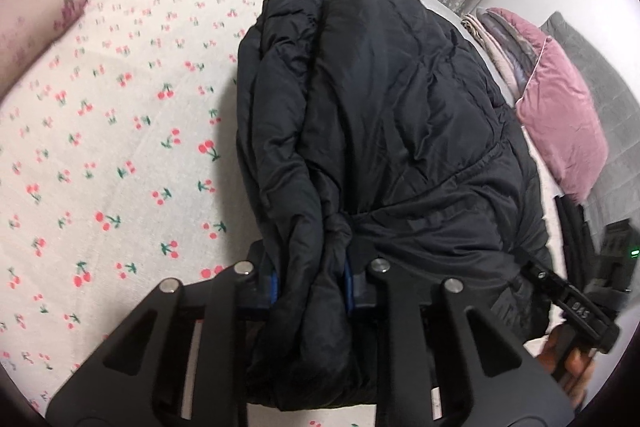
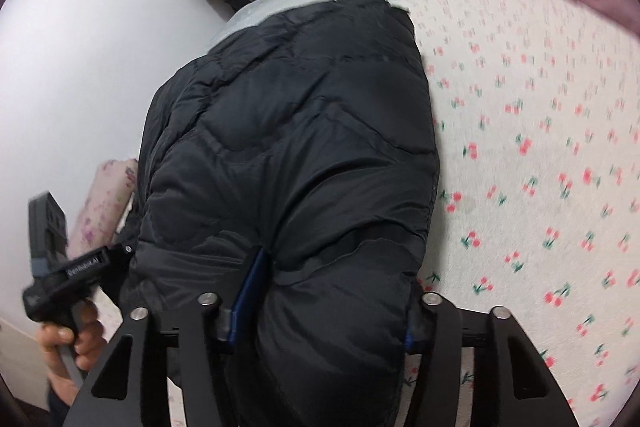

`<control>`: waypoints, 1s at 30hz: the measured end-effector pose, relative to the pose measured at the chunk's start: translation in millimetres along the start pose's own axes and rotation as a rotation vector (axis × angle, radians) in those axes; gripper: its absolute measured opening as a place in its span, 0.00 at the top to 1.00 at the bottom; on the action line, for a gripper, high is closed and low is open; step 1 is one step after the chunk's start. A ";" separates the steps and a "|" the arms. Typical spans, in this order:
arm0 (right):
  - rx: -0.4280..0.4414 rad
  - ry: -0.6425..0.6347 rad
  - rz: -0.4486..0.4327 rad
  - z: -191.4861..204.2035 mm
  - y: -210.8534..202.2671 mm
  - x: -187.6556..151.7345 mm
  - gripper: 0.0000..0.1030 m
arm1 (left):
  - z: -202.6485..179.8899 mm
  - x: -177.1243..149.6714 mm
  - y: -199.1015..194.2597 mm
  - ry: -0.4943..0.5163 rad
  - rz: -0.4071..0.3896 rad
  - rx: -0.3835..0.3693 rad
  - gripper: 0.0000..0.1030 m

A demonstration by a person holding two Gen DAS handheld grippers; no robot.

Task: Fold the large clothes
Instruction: 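Grasp the folded jacket bundle with both tools, then lift the folded jacket with both tools and carry it toward the pink pillow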

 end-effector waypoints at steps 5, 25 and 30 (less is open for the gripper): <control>-0.053 -0.111 -0.047 14.5 -3.5 4.2 0.61 | -6.4 4.8 -2.6 0.079 -0.041 0.065 0.80; -0.172 -0.346 -0.199 43.2 -26.1 7.7 0.73 | -20.6 24.5 -26.2 0.106 -0.172 0.064 0.85; -0.197 -0.382 -0.230 43.0 -34.1 9.1 0.74 | -31.3 30.4 -31.4 0.113 -0.200 0.044 0.86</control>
Point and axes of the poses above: each gripper's, at about its wrist camera, not at the fingertips, and y roughly the way its jaws point, z to its left, x to its top, the point moved 9 cm from there along y, roughly the way its jaws point, and after that the axes turned 12 degrees about -z, right-handed, at the moved point
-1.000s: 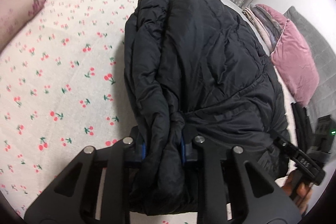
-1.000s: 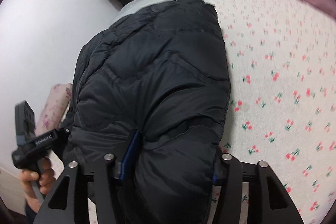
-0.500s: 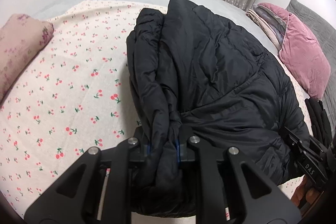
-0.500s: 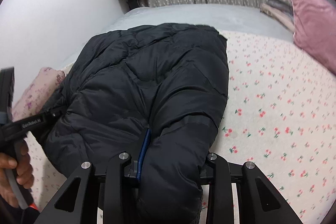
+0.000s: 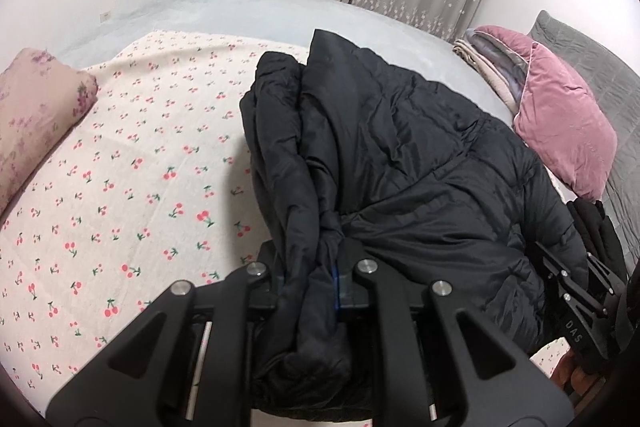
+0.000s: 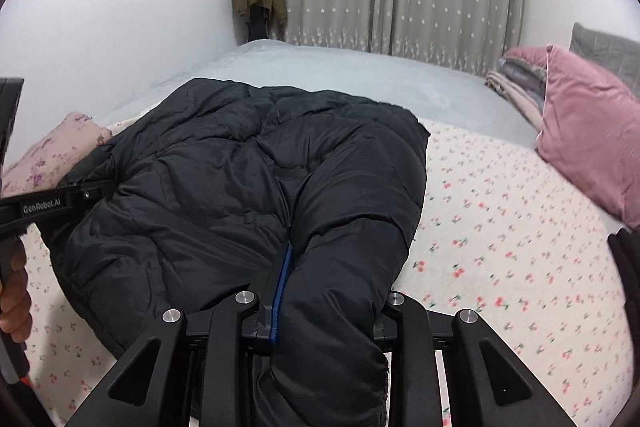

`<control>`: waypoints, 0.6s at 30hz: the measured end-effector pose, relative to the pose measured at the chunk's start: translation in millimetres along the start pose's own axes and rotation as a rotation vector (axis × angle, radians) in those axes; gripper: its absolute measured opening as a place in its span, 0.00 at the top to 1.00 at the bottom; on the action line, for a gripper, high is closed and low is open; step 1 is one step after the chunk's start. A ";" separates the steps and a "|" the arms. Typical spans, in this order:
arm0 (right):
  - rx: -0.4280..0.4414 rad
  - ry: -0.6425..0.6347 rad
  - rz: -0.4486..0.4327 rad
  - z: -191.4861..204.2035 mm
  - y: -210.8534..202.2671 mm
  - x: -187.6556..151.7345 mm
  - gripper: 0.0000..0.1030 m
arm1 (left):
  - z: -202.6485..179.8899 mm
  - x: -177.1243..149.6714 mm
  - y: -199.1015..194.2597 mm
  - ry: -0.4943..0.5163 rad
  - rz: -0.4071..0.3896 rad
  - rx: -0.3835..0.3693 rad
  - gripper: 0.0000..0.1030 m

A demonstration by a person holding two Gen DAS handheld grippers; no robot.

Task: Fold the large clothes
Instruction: 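Lift the folded jacket with both tools and carry it toward the pink pillow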

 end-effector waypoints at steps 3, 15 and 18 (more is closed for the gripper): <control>0.000 0.024 -0.005 -5.7 -5.9 1.4 0.74 | -6.7 2.7 -1.9 -0.021 -0.002 -0.015 0.86; -0.048 0.063 -0.068 -23.1 -48.2 15.9 0.78 | -49.4 7.4 -10.0 -0.035 -0.019 -0.063 0.87; -0.051 0.072 -0.086 -24.8 -55.2 22.1 0.78 | -55.9 10.5 -13.8 -0.040 -0.030 -0.065 0.87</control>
Point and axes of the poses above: each gripper's, at about its wrist camera, not at the fingertips, and y roughly the way its jaws point, z to its left, x to its top, the point moved 9 cm from there along y, roughly the way its jaws point, and after that the axes turned 12 degrees about -z, right-handed, at the moved point
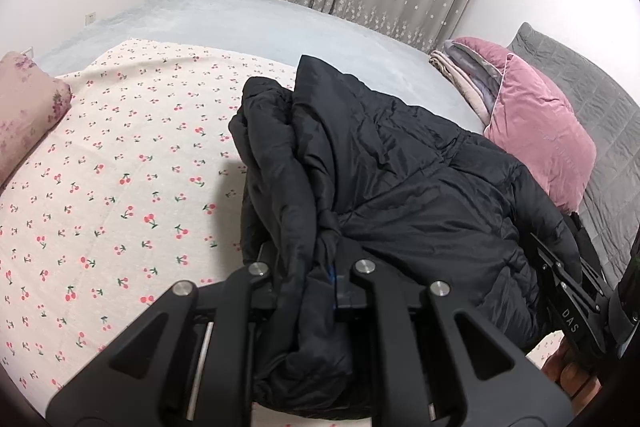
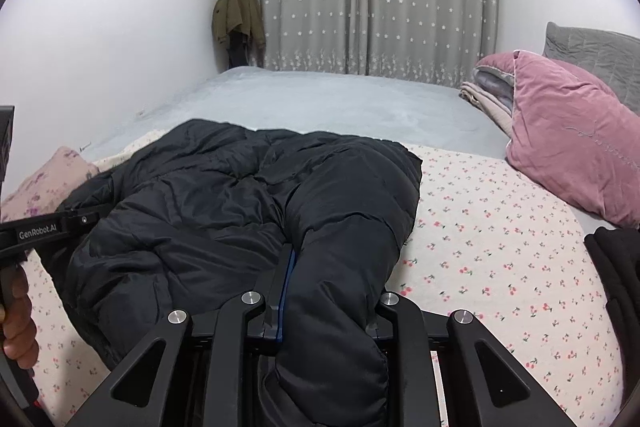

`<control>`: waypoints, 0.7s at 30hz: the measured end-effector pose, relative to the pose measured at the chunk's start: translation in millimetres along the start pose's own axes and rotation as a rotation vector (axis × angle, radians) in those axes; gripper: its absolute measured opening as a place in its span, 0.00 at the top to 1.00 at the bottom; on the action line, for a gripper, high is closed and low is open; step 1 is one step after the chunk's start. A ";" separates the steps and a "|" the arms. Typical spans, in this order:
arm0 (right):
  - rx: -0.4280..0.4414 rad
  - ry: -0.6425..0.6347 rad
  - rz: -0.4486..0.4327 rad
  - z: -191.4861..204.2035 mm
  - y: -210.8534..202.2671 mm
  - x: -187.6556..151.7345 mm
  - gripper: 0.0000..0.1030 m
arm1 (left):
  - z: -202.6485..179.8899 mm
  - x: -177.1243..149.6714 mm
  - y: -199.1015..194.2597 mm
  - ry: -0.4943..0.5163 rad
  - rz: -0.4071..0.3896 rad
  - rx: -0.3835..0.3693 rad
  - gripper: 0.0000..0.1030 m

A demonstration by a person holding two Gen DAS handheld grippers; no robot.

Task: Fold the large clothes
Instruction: 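Lift the folded jacket with both tools and carry it toward the pink pillow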

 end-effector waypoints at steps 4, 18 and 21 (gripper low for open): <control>-0.015 -0.005 -0.013 2.7 -9.2 6.2 0.79 | -12.4 4.8 -3.5 -0.014 -0.009 0.001 0.87; -0.059 -0.189 -0.171 -78.0 -82.8 98.6 0.83 | -168.3 64.7 -45.5 -0.087 -0.246 -0.293 0.87; -0.139 -0.272 -0.215 -117.7 -112.2 130.8 0.87 | -225.3 69.6 -44.3 -0.089 -0.260 -0.379 0.87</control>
Point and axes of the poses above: each gripper's, at about its wrist camera, not at the fingertips, and y roughly the way its jaws point, z to its left, x to its top, the point moved 9 cm from there along y, roughly the way its jaws point, and after that the axes turned 12 degrees about -z, right-handed, at the moved point
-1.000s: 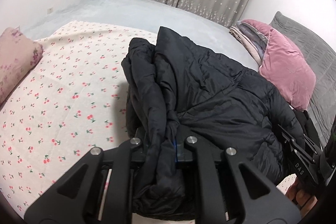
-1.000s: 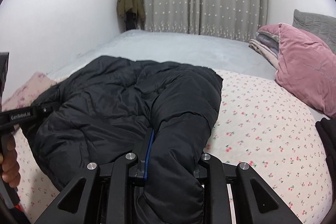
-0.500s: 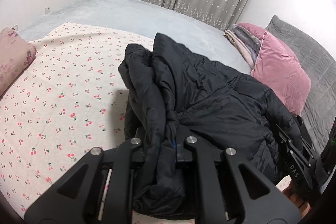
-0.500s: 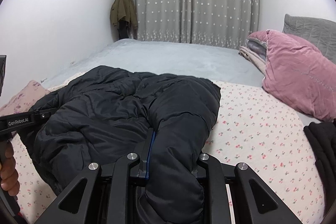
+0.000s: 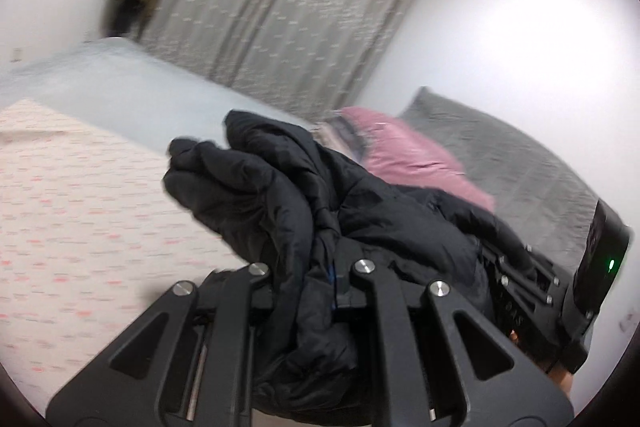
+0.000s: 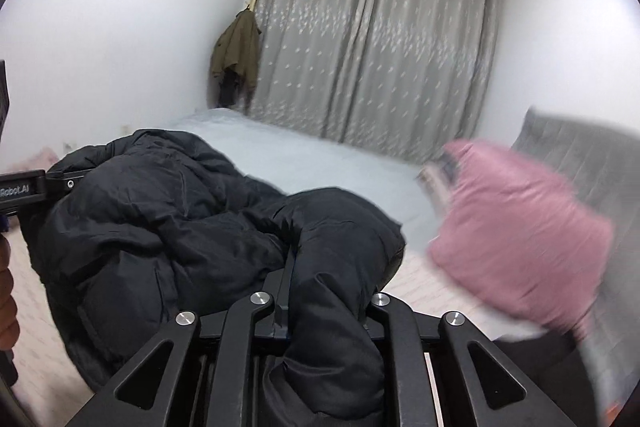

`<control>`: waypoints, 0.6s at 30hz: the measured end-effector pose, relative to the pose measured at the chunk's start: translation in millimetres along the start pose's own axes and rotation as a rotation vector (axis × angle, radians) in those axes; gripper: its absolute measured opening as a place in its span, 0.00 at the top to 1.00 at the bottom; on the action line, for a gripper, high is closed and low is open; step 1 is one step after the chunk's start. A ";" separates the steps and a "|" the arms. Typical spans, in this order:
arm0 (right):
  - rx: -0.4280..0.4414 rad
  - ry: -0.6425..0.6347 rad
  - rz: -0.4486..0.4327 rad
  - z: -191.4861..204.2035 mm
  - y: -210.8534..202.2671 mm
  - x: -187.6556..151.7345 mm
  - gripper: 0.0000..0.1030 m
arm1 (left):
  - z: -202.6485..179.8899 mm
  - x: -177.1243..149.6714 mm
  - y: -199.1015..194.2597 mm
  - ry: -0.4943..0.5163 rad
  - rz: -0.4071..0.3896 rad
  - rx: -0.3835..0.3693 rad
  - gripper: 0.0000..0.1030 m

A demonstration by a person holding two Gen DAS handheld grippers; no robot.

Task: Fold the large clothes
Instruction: 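Lift the folded jacket with both tools and carry it toward the pink pillow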

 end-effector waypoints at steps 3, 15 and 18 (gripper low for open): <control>-0.088 -0.055 -0.051 -54.6 -17.8 21.4 0.89 | -73.1 -3.3 31.3 -0.051 0.006 -0.126 0.87; -0.561 0.026 -0.031 -346.1 -134.4 -82.9 0.90 | -310.9 -209.6 85.9 0.056 0.320 -0.475 0.83; -0.571 0.169 0.223 -388.7 -153.9 -196.1 0.90 | -303.1 -329.1 93.6 0.045 0.591 -0.452 0.82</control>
Point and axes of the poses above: each gripper's, at about its wrist camera, not at the fingertips, and y roughly the way its jaws point, z to its left, x to its top, the point moved 9 cm from there along y, roughly the way its jaws point, and after that the axes turned 12 degrees about -z, right-handed, at the moved point
